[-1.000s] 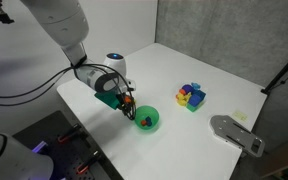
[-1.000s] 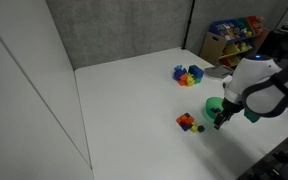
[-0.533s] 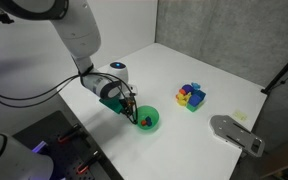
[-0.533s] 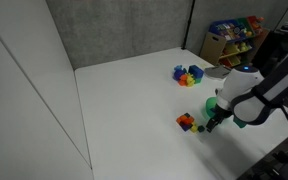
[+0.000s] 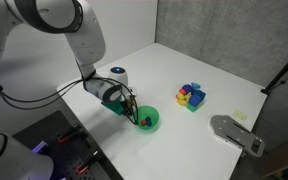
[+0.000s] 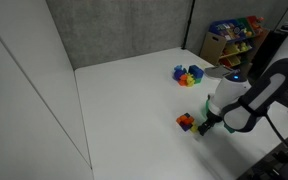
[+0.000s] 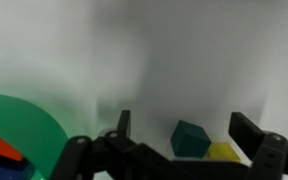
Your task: Put the small green block in the green bowl
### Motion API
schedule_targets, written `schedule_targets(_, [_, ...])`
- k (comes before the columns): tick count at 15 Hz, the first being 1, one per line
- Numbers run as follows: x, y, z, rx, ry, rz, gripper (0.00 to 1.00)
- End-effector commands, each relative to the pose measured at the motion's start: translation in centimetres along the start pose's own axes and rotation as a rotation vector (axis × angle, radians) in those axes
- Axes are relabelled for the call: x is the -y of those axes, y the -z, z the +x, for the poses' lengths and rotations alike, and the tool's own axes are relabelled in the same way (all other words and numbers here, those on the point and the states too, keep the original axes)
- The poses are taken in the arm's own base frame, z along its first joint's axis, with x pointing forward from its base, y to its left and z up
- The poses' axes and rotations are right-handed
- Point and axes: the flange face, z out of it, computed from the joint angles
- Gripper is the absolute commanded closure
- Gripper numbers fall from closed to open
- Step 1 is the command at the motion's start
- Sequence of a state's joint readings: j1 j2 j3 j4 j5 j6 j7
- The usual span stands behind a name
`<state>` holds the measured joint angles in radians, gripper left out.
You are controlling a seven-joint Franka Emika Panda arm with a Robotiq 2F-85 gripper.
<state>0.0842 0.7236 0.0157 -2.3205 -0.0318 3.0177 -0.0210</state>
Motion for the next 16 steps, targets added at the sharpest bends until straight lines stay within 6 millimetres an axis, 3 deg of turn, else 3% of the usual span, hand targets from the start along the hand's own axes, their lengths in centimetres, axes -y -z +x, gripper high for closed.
schedule_targets(1, [0.5,-0.7,1.4,-0.046,-0.004,-0.016,0.0])
schedule_targets(5, [1.0,-0.9,2.0,-0.065,0.011,-0.025,0.0])
schedule_targets(6, [1.1,-0.8,2.0,-0.06,0.013,-0.026,0.18])
schedule_targets(9, [1.1,-0.3,2.0,-0.054,0.016,-0.025,0.44])
schedule_targets(15, [0.7,1.7,2.2,-0.054,0.007,-0.029,0.91])
schedule_targets(16, [0.4,2.4,2.3,-0.055,0.001,-0.034,0.93])
